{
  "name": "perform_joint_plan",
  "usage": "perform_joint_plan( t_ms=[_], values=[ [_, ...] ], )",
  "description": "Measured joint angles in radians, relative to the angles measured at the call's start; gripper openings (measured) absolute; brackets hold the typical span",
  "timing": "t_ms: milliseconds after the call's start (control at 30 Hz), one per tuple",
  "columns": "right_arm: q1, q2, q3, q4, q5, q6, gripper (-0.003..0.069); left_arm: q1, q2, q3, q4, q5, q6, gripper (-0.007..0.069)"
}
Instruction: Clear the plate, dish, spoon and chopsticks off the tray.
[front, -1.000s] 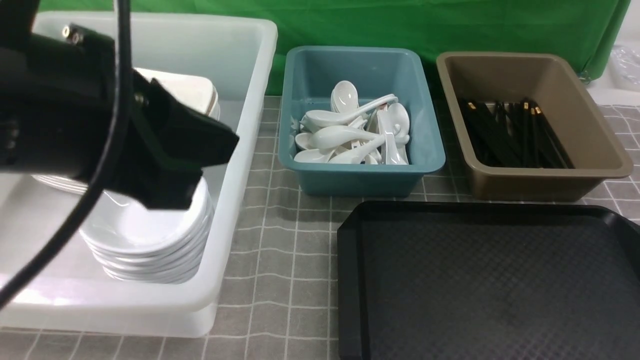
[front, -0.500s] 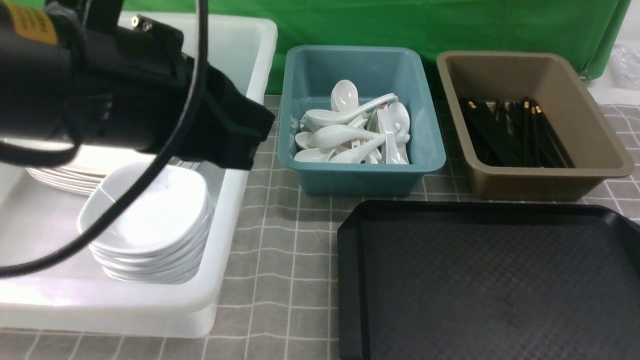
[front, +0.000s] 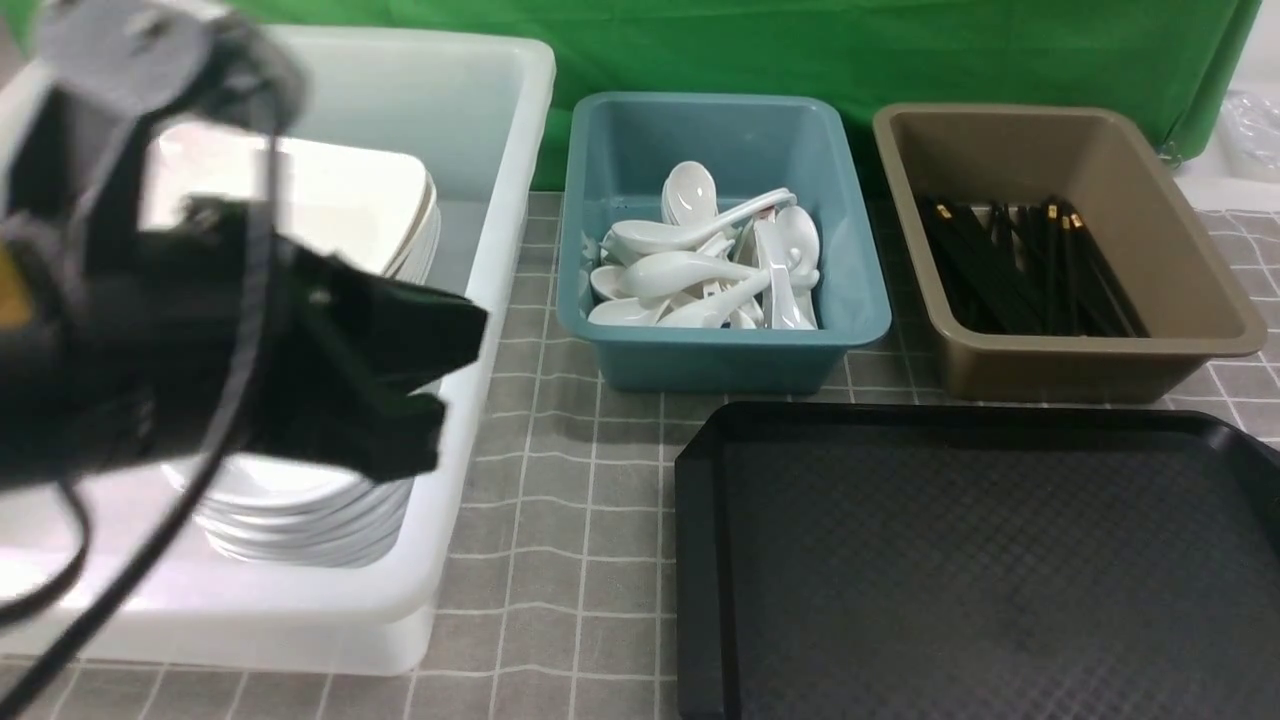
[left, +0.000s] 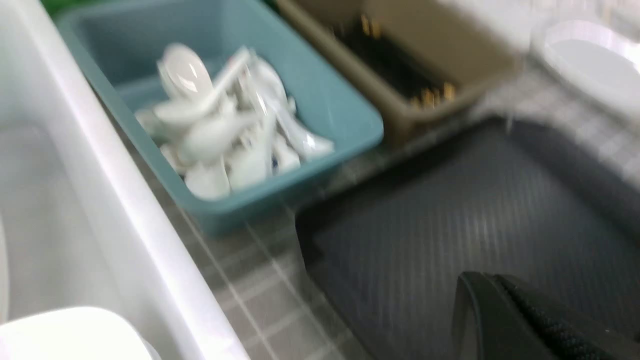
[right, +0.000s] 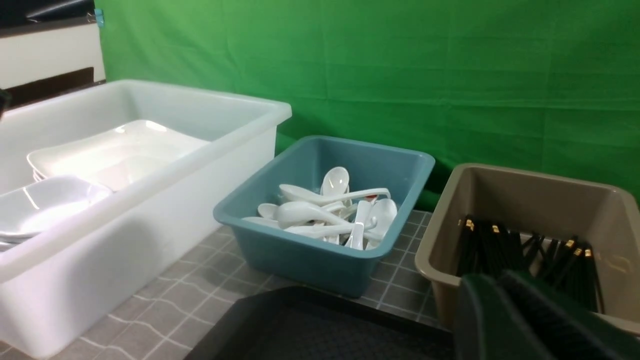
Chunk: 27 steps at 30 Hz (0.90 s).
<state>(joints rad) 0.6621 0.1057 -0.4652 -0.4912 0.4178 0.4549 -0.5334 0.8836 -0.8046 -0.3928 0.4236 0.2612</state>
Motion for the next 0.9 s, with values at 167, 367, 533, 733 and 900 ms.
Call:
perform_joint_plan(
  t_ms=[167, 367, 533, 733, 900],
  values=[
    [0.0, 0.0, 0.0, 0.0, 0.0, 0.0, 0.0095, 0.0, -0.146, 0.141, -0.02, -0.148, -0.002, 0.0004],
    [0.0, 0.0, 0.0, 0.0, 0.0, 0.0, 0.0114, 0.0, -0.282, 0.223, -0.02, -0.197, -0.003, 0.0004],
    [0.0, 0.0, 0.0, 0.0, 0.0, 0.0, 0.0127, 0.0, -0.299, 0.231, -0.004, -0.202, 0.0, 0.0005],
    [0.0, 0.0, 0.0, 0.0, 0.0, 0.0, 0.0143, 0.0, -0.309, 0.232, 0.097, -0.189, -0.002, 0.0005],
    [0.0, 0.0, 0.0, 0.0, 0.0, 0.001, 0.015, 0.0, -0.353, 0.237, 0.184, -0.155, -0.047, 0.0005]
  ],
)
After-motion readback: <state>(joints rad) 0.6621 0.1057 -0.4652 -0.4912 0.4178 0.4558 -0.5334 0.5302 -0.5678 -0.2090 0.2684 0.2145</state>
